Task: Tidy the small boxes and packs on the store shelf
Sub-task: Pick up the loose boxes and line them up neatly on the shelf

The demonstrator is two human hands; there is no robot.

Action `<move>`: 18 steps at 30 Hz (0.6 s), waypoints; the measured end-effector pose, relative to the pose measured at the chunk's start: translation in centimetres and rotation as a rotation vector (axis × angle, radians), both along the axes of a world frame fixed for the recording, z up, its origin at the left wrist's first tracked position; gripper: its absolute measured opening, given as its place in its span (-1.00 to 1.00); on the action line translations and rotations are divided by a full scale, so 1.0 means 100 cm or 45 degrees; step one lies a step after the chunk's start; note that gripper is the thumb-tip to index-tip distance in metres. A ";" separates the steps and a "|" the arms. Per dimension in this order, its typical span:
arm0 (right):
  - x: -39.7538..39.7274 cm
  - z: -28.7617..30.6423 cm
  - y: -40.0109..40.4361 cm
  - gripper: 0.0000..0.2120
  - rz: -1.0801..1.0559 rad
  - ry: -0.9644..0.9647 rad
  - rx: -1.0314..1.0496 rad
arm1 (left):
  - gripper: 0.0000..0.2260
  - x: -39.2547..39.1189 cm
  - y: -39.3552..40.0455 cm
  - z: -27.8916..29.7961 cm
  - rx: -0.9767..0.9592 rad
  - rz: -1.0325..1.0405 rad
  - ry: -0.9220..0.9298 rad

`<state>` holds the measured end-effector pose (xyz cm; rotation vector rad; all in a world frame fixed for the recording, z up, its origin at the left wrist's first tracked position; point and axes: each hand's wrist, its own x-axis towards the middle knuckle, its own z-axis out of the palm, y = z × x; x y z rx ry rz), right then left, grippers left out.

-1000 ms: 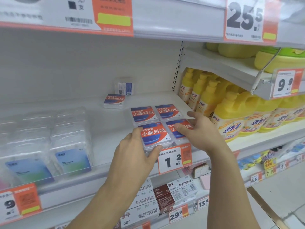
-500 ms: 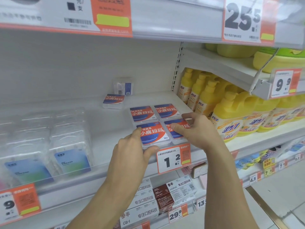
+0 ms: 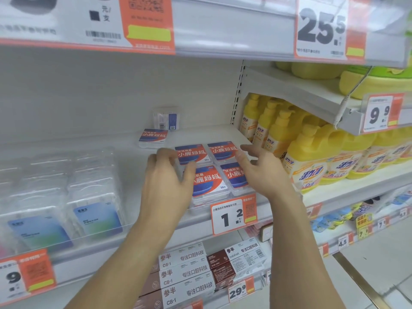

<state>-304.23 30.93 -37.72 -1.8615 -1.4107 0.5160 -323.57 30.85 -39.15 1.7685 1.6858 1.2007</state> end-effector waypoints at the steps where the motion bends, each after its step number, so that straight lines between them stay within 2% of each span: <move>1: -0.001 0.000 0.001 -0.59 0.029 -0.003 -0.012 | -0.61 0.003 0.007 0.000 -0.019 -0.013 0.016; 3: -0.002 -0.003 0.003 -0.61 0.084 -0.033 -0.067 | -0.53 0.010 0.017 -0.001 -0.101 -0.092 0.113; 6: -0.001 -0.006 0.003 -0.65 0.100 -0.049 -0.096 | -0.60 0.015 0.021 -0.004 -0.110 -0.178 0.197; 18: 0.003 -0.006 0.008 -0.66 0.133 -0.091 -0.123 | -0.61 0.016 0.013 -0.005 -0.100 -0.141 0.228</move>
